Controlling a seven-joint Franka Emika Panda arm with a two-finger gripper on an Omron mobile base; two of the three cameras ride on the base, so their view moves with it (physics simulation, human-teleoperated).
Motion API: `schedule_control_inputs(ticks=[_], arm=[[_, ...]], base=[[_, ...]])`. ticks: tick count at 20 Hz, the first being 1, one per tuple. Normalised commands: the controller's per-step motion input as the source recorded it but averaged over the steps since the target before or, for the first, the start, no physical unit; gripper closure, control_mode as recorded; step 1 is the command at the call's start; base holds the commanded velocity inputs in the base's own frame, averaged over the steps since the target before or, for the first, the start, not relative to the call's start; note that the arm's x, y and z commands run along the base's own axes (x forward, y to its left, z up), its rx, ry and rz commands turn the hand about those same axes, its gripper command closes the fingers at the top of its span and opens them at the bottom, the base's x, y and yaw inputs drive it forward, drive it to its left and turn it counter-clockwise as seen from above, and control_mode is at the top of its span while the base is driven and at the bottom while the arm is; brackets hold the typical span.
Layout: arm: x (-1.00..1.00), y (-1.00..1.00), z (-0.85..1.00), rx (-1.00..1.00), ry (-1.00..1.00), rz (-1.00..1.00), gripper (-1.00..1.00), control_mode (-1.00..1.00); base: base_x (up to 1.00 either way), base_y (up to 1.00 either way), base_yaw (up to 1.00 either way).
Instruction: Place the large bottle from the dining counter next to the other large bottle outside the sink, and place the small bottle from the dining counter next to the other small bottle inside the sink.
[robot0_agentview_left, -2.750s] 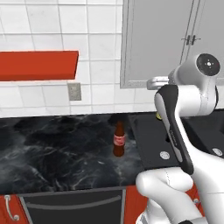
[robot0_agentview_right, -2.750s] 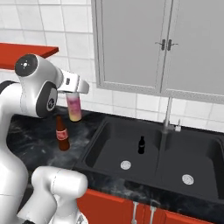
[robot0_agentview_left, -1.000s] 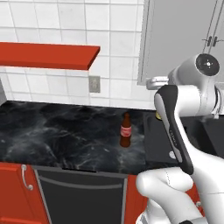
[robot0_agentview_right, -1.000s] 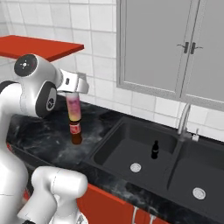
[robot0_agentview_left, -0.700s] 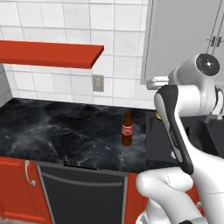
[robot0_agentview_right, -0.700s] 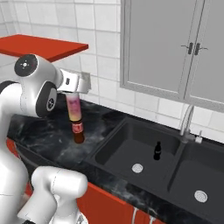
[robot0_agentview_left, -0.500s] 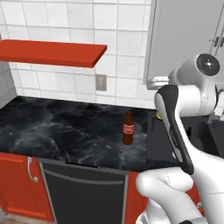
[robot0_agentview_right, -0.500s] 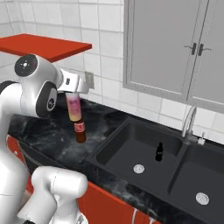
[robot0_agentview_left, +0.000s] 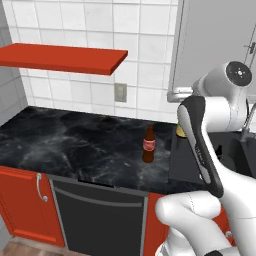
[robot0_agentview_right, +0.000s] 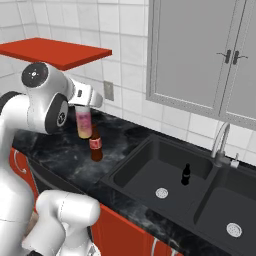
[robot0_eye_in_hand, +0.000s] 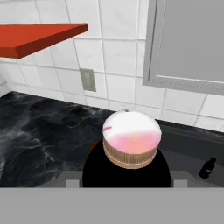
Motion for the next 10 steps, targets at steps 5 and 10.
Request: schedule_control_inputs(ticks=[5, 10], arm=[[0.31, 0.00, -0.31, 0.09, 0.10, 0.16, 1.00, -1.00], [0.15, 0.08, -0.31, 0.00, 0.05, 0.15, 1.00, -1.00]], base=[[0.00, 0.00, 0.00], [0.00, 0.00, 0.00]])
